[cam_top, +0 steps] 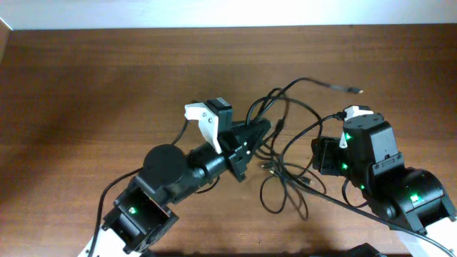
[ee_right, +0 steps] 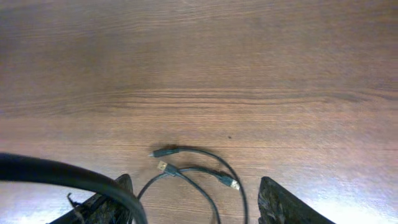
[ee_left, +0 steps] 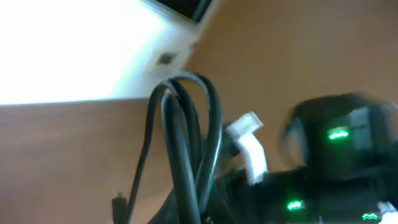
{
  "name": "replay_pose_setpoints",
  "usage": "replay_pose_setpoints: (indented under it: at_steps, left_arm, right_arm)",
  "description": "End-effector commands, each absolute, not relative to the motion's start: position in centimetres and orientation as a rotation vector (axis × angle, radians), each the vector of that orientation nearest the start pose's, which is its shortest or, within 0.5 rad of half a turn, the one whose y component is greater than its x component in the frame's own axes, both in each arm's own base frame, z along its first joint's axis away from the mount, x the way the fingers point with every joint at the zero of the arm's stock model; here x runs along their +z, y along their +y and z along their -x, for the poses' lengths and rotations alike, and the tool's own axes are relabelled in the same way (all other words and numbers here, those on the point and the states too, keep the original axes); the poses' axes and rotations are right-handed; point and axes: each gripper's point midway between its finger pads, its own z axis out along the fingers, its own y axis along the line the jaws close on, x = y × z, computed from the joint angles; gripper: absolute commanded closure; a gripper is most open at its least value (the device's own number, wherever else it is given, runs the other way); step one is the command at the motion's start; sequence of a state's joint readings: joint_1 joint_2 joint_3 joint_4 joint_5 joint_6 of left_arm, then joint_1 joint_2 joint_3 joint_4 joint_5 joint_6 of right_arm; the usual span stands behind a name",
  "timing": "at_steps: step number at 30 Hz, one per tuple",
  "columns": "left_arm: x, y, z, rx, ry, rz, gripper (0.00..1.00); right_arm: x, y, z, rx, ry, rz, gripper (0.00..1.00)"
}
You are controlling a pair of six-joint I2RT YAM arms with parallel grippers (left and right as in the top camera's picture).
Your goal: Untangle cables
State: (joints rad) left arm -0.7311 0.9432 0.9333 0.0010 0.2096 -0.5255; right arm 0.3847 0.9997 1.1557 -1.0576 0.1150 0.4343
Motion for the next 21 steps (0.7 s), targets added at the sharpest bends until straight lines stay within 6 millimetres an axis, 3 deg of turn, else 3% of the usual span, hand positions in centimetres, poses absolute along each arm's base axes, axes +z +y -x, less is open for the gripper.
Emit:
replay_pose_setpoints:
  at_steps: [1, 6, 11, 16, 19, 21]
  left_arm:
    - [36.6, -23.5, -25.5, -0.938, 1.74, -0.234, 1.0]
    - [31.2, -20.9, -26.2, -0.649, 1.926, -0.257, 1.0]
    - [29.3, -17.9, -27.1, -0.438, 1.987, -0.178, 1.0]
    - [30.5, -18.1, -27.5, -0.513, 1.951, -0.076, 1.0]
    - [34.0, -19.5, -28.2, -0.863, 1.836, 0.246, 1.0]
    - [36.1, -21.6, -28.0, -1.054, 1.776, 0.238, 1.0]
  right_arm:
    - [26.0, 6.3, -24.9, 0.155, 2.388, -0.187, 0.37]
    - [27.3, 5.1, -24.3, 0.132, 2.324, -0.239, 0.36]
    - [27.7, 4.9, -23.9, 0.14, 2.309, -0.24, 0.36]
    - [27.5, 5.2, -23.5, 0.162, 2.324, -0.228, 0.35]
    - [27.6, 6.9, -23.3, 0.25, 2.344, -0.12, 0.35]
    - [27.8, 8.3, -23.2, 0.341, 2.343, -0.074, 0.35]
